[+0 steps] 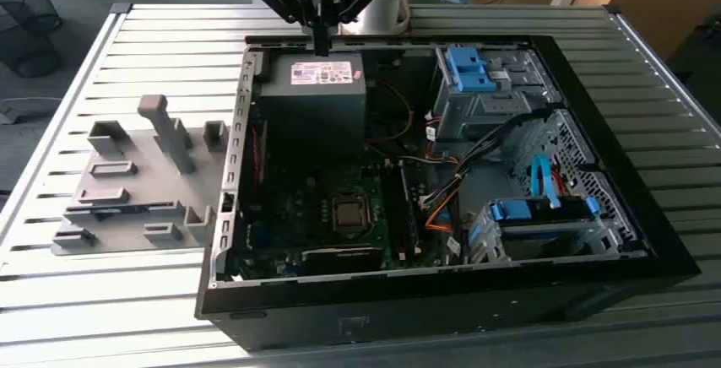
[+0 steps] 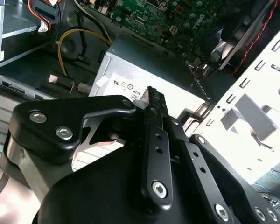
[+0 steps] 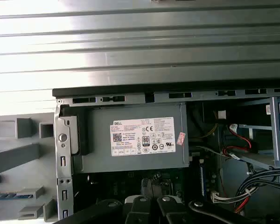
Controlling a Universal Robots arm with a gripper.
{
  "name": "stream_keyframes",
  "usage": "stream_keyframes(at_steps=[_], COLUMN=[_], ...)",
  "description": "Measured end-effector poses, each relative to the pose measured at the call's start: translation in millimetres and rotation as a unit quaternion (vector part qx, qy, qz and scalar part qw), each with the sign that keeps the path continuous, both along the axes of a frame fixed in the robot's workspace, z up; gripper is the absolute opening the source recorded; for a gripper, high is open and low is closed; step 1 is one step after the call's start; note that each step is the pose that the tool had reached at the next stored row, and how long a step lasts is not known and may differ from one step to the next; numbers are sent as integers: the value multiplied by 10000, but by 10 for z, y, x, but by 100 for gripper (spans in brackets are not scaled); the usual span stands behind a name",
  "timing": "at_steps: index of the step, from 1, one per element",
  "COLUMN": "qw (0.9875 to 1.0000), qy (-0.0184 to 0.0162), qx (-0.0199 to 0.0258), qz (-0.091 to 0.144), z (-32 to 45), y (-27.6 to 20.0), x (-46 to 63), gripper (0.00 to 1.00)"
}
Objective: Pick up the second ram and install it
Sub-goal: 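Reach for the second ram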
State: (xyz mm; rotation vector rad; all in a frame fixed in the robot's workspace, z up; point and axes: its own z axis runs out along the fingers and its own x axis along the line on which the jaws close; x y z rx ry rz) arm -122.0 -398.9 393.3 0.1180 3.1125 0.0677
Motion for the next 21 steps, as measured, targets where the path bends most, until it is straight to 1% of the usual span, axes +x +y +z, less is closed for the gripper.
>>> stream_keyframes(at_steps=[9,21], qw=[10000,10000], qy=[0,0], qx=[0,0], qz=[0,0], z=[0,0], y=[0,0], x=[-13,-103], gripper=[10,10])
